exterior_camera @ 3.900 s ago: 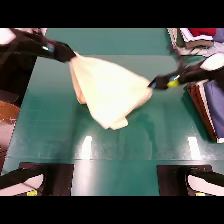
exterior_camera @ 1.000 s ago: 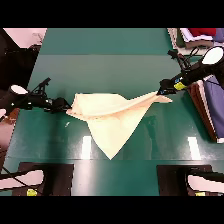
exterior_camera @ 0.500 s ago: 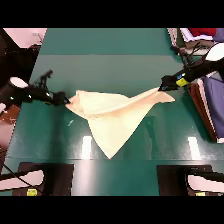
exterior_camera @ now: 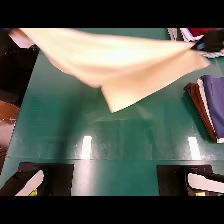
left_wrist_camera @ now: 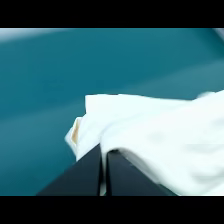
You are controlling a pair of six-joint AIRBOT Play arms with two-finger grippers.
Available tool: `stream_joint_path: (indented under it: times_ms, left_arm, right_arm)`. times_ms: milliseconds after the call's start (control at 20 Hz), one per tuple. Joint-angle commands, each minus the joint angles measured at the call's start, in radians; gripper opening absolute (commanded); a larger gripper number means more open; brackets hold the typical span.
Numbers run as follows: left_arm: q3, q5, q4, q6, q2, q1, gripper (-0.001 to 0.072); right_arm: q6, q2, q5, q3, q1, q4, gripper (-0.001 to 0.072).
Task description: Fold the shirts.
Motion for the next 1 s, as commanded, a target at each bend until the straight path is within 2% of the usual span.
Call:
stream_joint_path:
  times_ms: [0,200,400,550,650,800,950]
  left_arm:
    - [0.180,0.024,0.019,0.013,0.112,0.000,0.0025]
    - [0.348,0.011,0.012,0.010,0.145,0.000,0.0024]
    - [0.472,-0.045,0.001,-0.033,0.174,0.000,0.0024]
    - [0.459,-0.113,0.021,-0.050,0.178,0.000,0.0024]
    - [0.369,-0.167,0.035,-0.075,0.167,0.000,0.0024]
    - [0.130,-0.249,0.034,-0.074,0.118,0.000,0.0024]
    - [-0.172,-0.238,0.034,-0.068,0.046,0.000,0.0024]
  right_arm:
    - [-0.001,0.146,-0.080,0.005,-0.050,0.001,0.0012]
    - [-0.036,0.332,-0.153,-0.035,-0.116,0.000,0.0012]
    - [-0.042,0.402,-0.165,0.064,-0.189,0.000,0.0012]
    - [-0.043,0.438,-0.206,-0.010,-0.251,0.001,0.0012]
    - [-0.047,0.422,-0.200,-0.085,-0.257,0.002,0.0012]
    - [-0.068,0.296,-0.135,-0.137,-0.201,-0.003,0.0012]
    - [-0.069,0.121,-0.127,-0.180,-0.115,-0.008,0.0012]
